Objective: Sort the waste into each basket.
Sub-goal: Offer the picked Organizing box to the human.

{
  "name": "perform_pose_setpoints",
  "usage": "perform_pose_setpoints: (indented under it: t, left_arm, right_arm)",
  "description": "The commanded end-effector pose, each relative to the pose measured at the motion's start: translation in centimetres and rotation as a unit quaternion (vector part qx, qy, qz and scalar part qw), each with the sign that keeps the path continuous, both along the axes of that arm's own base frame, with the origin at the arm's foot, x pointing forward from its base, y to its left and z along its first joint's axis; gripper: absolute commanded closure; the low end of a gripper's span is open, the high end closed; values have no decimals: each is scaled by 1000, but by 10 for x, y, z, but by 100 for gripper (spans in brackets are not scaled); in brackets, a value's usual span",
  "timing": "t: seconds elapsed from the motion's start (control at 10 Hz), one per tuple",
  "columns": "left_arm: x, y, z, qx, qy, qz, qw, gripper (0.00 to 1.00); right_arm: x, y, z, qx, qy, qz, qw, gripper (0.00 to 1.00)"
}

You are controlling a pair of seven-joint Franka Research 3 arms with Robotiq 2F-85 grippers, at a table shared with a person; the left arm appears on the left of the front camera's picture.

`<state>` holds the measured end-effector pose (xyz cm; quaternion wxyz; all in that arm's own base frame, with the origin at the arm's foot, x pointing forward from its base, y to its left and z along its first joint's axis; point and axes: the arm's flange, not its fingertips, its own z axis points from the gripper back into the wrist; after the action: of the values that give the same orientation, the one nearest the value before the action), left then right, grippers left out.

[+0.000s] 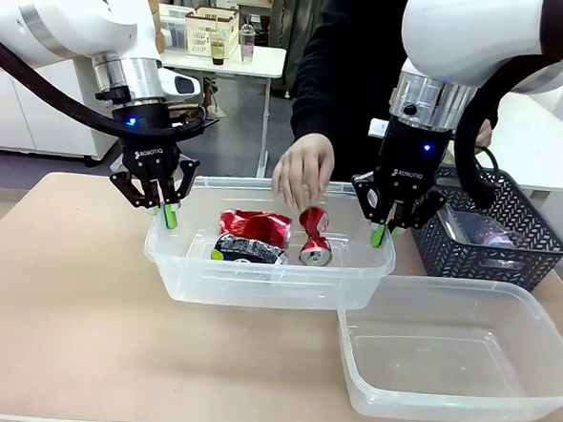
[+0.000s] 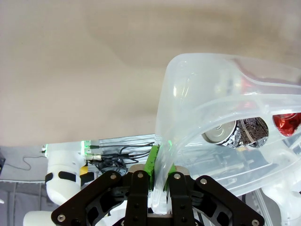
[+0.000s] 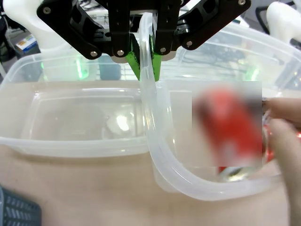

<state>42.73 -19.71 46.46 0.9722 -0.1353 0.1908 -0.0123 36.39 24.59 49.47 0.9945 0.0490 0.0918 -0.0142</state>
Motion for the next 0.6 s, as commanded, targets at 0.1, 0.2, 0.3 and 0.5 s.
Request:
perform_pose_setpoints:
  t: [0.1,0.2,0.3,0.5]
  left_arm:
    - [0,1,2,0,-3,1,1000,93]
    - [0,1,2,0,-3,1,1000,93]
    - [0,1,2,0,-3,1,1000,93]
    - [0,1,2,0,-3,1,1000,93]
  right_arm:
    - [0,0,1,1,0,0,1000,90]
    - [0,0,1,1,0,0,1000,90]
    - [0,0,1,1,0,0,1000,90]
    - [0,0,1,1,0,0,1000,90]
